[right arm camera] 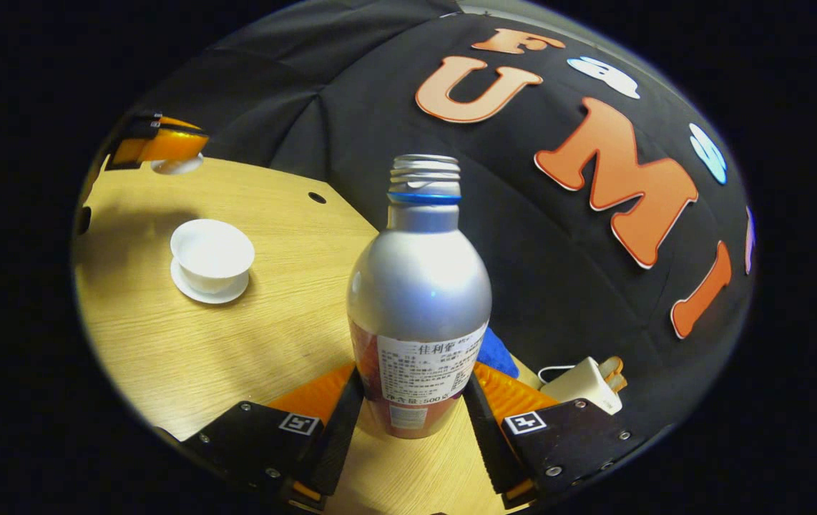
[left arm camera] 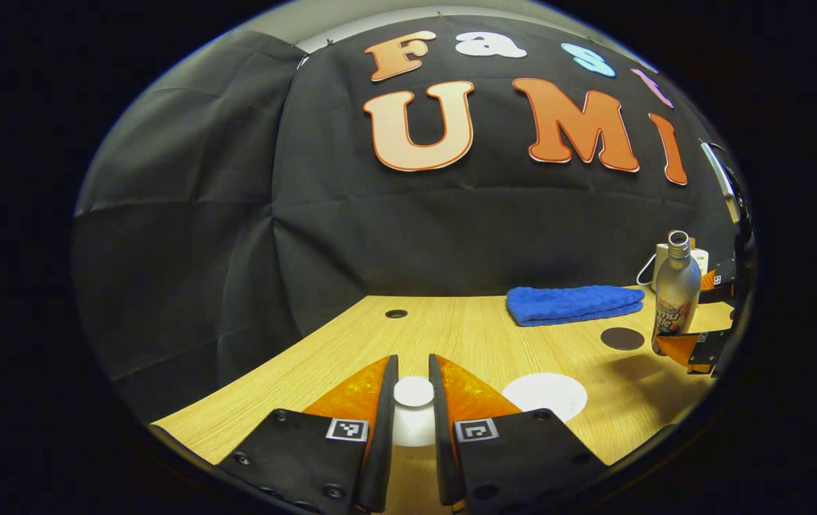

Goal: Open the teacup lid with one hand, grasp the water bottle and pour water into the teacup with the other hand; after pouring, place the water bottle on the coaster and then close the teacup lid.

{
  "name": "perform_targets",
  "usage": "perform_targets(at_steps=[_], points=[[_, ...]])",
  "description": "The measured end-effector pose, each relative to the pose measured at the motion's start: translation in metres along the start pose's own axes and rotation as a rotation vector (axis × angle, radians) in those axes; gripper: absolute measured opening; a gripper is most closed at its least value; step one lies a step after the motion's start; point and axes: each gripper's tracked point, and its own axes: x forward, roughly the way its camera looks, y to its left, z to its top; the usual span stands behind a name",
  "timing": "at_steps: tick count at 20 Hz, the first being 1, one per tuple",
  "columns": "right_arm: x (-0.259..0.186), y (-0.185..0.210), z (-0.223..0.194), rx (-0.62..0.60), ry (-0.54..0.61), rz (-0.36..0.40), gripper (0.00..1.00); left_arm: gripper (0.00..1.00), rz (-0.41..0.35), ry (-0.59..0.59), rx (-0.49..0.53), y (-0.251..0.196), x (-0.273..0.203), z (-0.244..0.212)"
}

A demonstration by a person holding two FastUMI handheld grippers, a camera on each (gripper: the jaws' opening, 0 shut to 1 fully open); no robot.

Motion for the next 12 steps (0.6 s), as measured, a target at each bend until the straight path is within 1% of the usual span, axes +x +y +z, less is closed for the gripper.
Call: perform_targets(at_steps=[1,3,7,8,9,12], points=[[0.003,0.0,0.004,-0.035,-0.007,-0.011,0.79,0.3,0.008,-0.001,-0.001,0.004,-0.002,0.001],[0.007,0.0,0.014,-0.114,-0.022,-0.038,0.78,0.3,0.019,0.0,-0.006,0.011,-0.004,-0.001],[0.001,0.003,0.025,-0.252,-0.055,-0.079,0.78,0.29,0.027,0.001,-0.026,0.022,-0.008,-0.002],[0.0,0.004,0.029,-0.276,-0.062,-0.088,0.82,0.3,0.032,0.002,-0.023,0.025,-0.009,-0.003],[-0.001,0.006,0.031,-0.296,-0.068,-0.091,0.78,0.3,0.034,0.004,-0.024,0.027,-0.009,-0.006],[0.0,0.004,0.035,-0.364,-0.084,-0.107,0.78,0.3,0.034,0.006,-0.031,0.031,-0.009,-0.005]])
